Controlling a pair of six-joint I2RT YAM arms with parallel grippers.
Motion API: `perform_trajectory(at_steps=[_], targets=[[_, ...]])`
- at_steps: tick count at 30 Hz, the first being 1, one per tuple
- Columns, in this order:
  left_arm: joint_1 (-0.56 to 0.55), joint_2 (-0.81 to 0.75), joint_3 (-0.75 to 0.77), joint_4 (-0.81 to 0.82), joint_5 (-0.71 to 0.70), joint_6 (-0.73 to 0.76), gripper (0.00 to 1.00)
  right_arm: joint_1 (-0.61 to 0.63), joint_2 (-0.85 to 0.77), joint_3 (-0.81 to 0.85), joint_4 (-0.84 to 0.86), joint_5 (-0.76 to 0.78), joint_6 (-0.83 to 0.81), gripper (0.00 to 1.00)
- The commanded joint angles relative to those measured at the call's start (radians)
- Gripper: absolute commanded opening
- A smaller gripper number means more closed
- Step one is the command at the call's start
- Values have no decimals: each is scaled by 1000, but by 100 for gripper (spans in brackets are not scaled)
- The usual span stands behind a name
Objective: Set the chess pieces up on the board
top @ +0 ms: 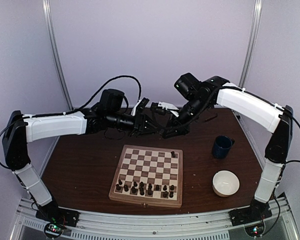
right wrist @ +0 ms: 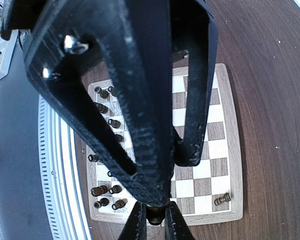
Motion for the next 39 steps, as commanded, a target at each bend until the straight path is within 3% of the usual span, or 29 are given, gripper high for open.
perform_trajectory(at_steps=[1, 12, 16, 18, 22, 25, 27, 31, 33, 39], targets=[[-8, 14, 7, 13, 30, 14, 31, 3, -5, 33, 3, 24, -3, 6], [-10, 28, 2, 48, 67, -9, 14, 2, 2, 43, 3, 28, 0, 6], [-11, 5, -37, 149, 56, -41, 10, -14, -13, 47, 3, 25, 16, 23], [-11, -17, -75, 240, 34, -64, 9, -61, -40, 32, 29, -47, 42, 31], [-9, -60, -128, 365, -37, -74, 7, -189, -114, -111, 230, -396, 221, 46], [-9, -71, -147, 434, -70, -71, 7, -231, -94, -144, 244, -514, 320, 47], [-9, -71, -167, 501, -95, -94, 7, -240, -106, -249, 417, -590, 468, 47], [-7, -48, -202, 641, -127, -153, 7, -244, -121, -474, 1087, -723, 1037, 47], [-8, -31, -213, 696, -132, -178, 7, -244, -108, -526, 1346, -739, 1243, 47], [-8, 3, -223, 760, -143, -209, 7, -241, -96, -506, 1336, -738, 1250, 47]])
